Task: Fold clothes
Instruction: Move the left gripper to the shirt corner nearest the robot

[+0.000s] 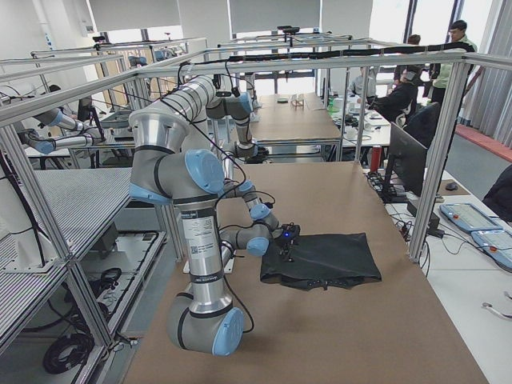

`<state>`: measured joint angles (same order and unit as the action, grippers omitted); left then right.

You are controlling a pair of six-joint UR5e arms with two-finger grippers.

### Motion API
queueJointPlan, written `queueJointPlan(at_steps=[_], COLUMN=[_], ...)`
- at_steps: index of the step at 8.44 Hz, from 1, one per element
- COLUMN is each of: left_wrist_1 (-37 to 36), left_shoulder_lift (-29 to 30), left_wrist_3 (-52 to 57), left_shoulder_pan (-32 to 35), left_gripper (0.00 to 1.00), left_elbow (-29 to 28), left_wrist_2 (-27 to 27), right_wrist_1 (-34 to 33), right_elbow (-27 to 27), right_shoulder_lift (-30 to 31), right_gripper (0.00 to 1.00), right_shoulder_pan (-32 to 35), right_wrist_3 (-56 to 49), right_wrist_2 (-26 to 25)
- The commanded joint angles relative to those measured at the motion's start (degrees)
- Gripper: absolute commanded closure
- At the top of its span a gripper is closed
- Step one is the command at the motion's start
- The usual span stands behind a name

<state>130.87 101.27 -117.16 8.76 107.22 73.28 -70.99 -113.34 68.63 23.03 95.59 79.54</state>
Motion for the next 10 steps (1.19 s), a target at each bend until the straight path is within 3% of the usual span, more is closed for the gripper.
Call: queueJointPlan(at_steps=[1, 3, 4, 5, 8, 9, 10], left_wrist_1=[0.0, 0.0, 0.0, 0.0, 0.0, 0.0, 0.0], left_shoulder_lift=[0.33, -0.02, 0.07, -0.02, -0.19, -0.19, -0.37], left_wrist_3=[0.09, 0.26, 0.52, 0.61, 0.7, 0.7, 0.79], left_shoulder_pan=[-1.46, -1.47, -1.47, -1.47, -1.47, -1.47, -1.47], left_gripper=[0.18, 0.4, 0.6, 0.7, 0.71, 0.78, 1.0], left_elbow=[-0.17, -0.17, -0.08, -0.08, -0.08, -0.08, -0.08], left_wrist_2=[-1.82, -1.65, -1.65, -1.65, -1.65, -1.74, -1.74], right_wrist_1=[0.86, 0.86, 0.94, 0.95, 0.94, 0.86, 0.86], right_elbow=[0.49, 0.57, 0.57, 0.57, 0.57, 0.57, 0.57], right_shoulder_lift=[0.01, 0.01, 0.01, 0.01, 0.1, 0.45, 1.58], right_gripper=[0.07, 0.07, 0.07, 0.07, 0.07, 0.07, 0.07], right_shoulder_pan=[0.0, 0.0, 0.0, 0.0, -0.09, -0.18, -0.53], right_wrist_3=[0.12, -0.06, 0.21, 0.21, 0.3, 0.3, 0.3], right_wrist_2=[0.0, 0.0, 0.0, 0.0, -0.09, -0.09, -0.18])
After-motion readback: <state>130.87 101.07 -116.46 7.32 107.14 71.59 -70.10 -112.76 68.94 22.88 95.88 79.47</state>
